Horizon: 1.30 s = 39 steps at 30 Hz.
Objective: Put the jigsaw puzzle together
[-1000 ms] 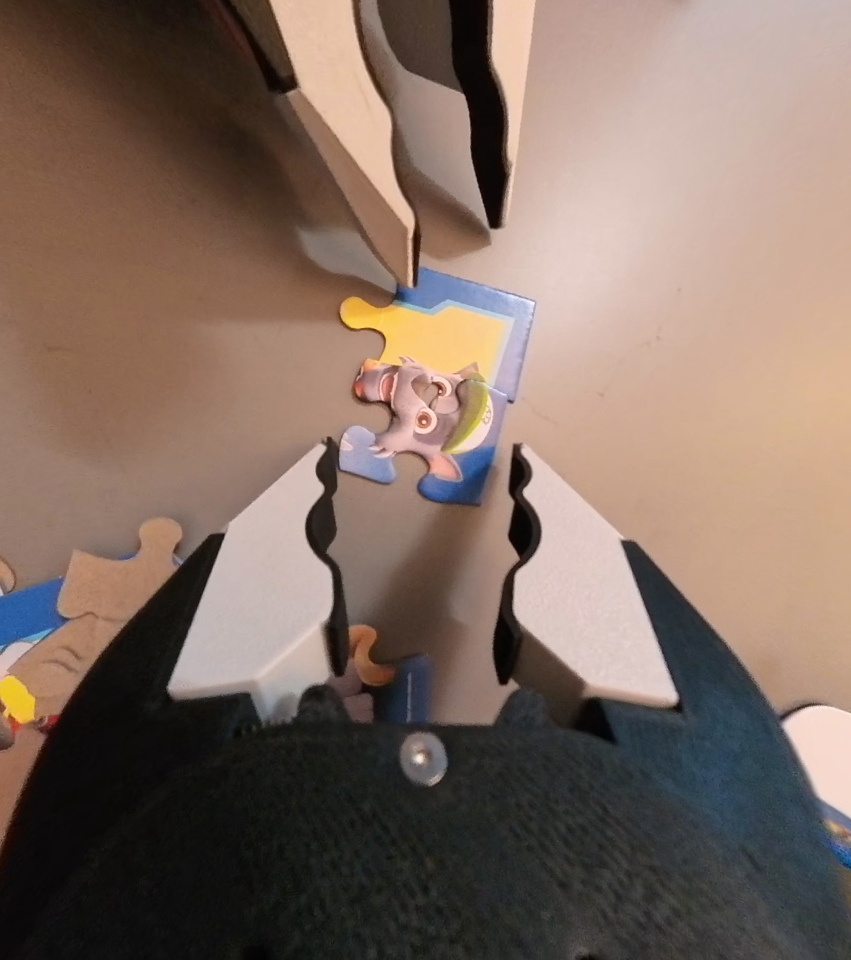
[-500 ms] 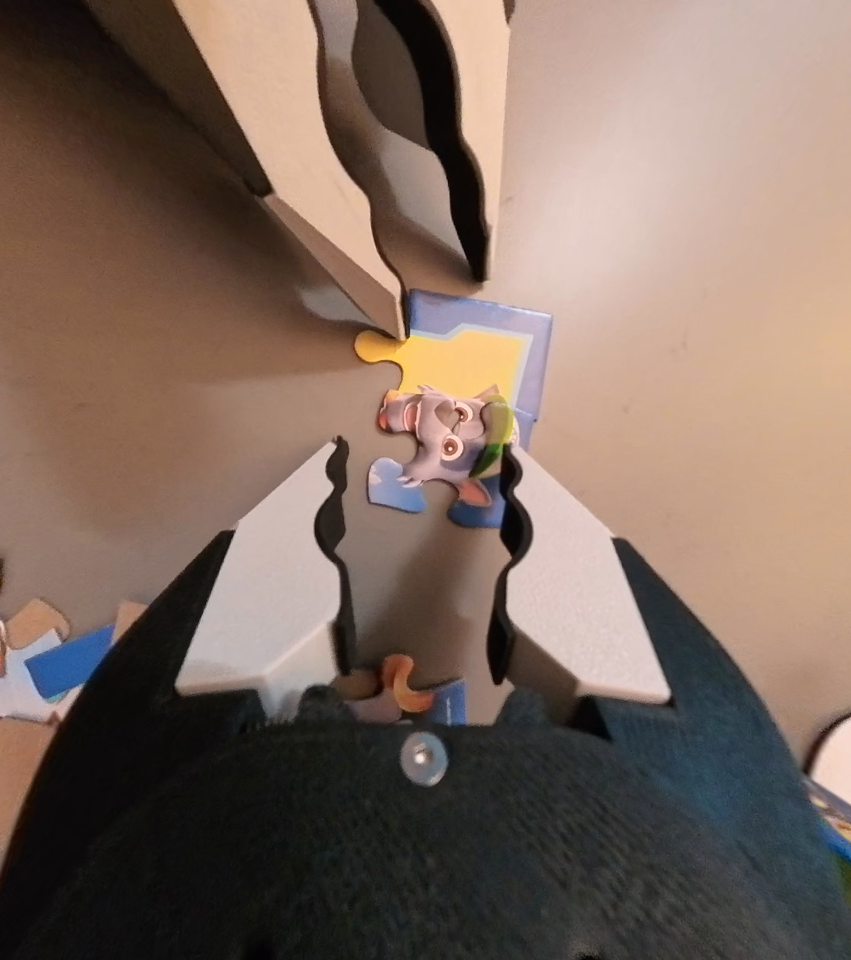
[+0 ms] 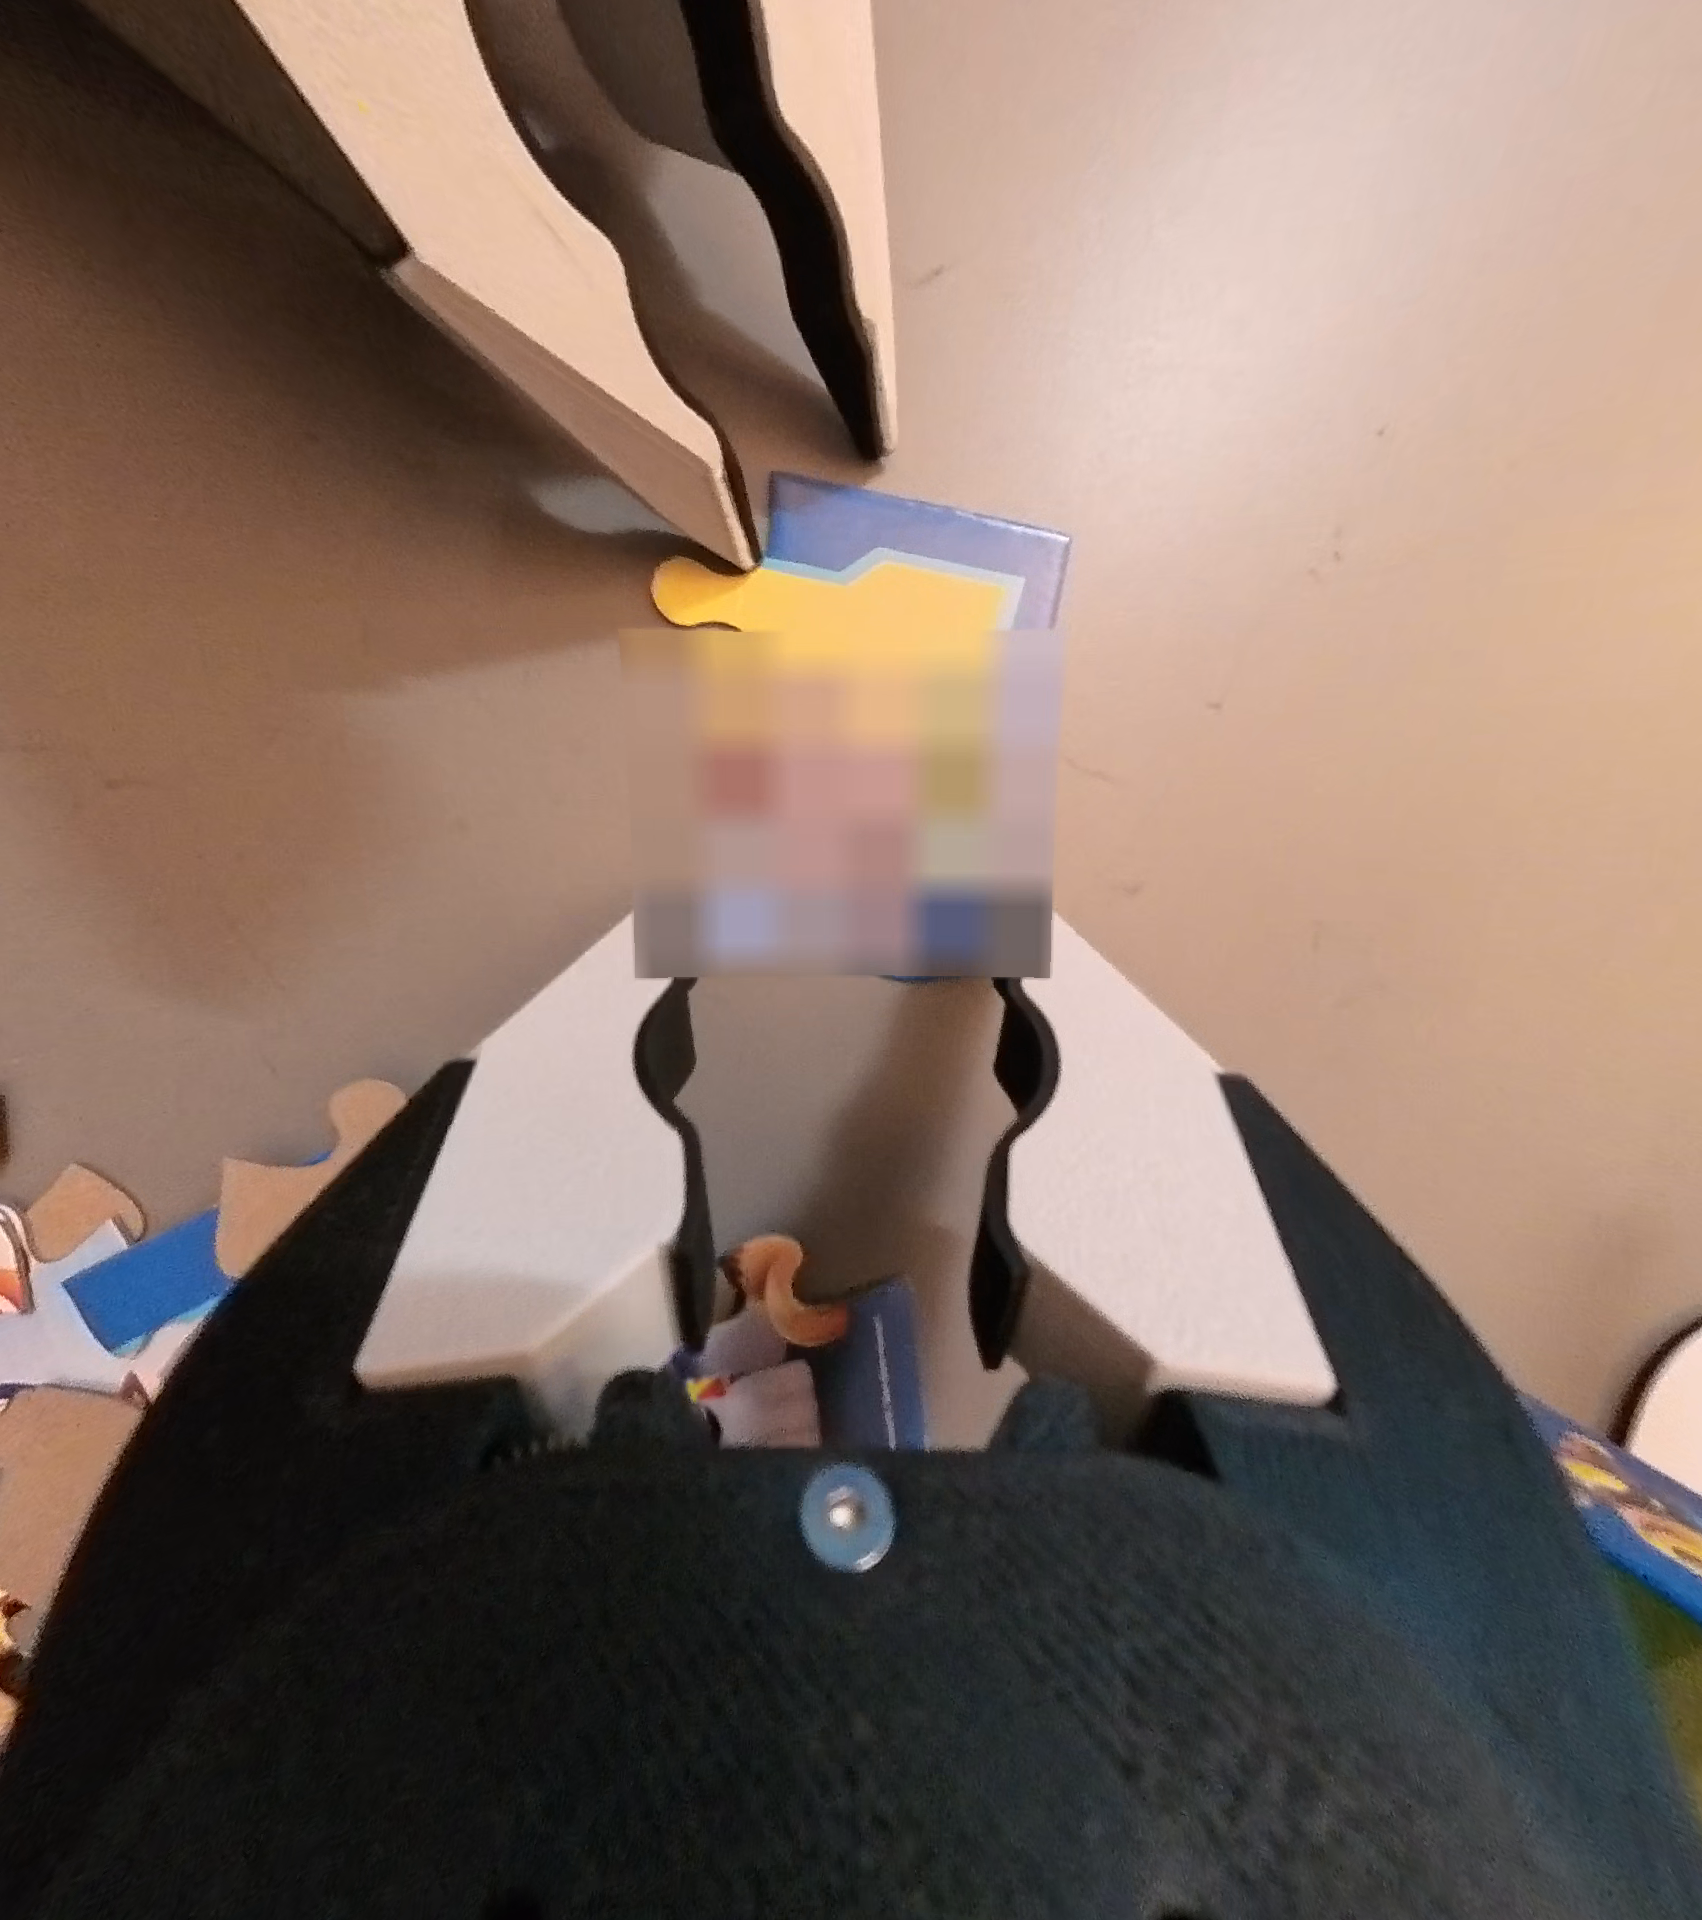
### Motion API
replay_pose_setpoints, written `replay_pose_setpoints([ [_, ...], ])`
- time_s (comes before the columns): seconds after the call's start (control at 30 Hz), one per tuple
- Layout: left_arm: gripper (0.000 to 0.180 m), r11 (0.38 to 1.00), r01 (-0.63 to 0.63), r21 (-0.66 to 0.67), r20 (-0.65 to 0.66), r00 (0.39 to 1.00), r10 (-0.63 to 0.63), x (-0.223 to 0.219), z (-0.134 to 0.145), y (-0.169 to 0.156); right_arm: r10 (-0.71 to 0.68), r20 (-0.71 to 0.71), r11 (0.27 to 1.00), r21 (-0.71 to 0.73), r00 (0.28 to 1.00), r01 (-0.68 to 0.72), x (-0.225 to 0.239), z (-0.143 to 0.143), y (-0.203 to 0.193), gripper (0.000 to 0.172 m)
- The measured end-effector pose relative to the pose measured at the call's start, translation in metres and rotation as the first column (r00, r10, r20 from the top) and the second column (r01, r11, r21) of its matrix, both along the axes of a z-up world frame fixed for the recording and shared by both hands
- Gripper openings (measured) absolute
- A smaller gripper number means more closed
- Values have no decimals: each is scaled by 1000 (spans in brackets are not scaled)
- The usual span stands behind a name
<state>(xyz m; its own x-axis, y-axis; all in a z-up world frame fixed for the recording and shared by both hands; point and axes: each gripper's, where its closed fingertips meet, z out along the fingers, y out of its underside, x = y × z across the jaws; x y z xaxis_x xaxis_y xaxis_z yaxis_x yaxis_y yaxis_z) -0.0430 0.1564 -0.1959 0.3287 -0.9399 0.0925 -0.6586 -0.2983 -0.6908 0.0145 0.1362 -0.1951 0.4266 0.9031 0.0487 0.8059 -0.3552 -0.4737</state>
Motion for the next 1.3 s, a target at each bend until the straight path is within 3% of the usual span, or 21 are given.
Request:
replay_pose_setpoints([
  [0.23, 25, 1000, 7, -7, 7, 1000, -7, -1, 0, -1, -18, 6, 1000, -1, 1000, 18, 2, 0, -4, 52],
  [0.33, 25, 1000, 8, -1, 5, 1000, -8, -1, 0, -1, -2, 28, 999, 52, 1000, 1, -2, 3, -2, 57],
  [0.5, 26, 1000, 10, -4, 9, 1000, -10, -1, 0, -2, -50, -86, 999, -3, 995, 50, -14, 2, -1, 83],
  [0.87, 26, 1000, 7, -18, 26, 1000, -6, -1, 1, -2, -227, -96, 974, -4, 969, 228, -6, -1, 0, 68],
  [1.3, 27, 999, 17, -47, 48, 999, -15, -2, 1, -3, -235, -41, 972, -14, 971, 235, 10, 0, 5, 64],
])
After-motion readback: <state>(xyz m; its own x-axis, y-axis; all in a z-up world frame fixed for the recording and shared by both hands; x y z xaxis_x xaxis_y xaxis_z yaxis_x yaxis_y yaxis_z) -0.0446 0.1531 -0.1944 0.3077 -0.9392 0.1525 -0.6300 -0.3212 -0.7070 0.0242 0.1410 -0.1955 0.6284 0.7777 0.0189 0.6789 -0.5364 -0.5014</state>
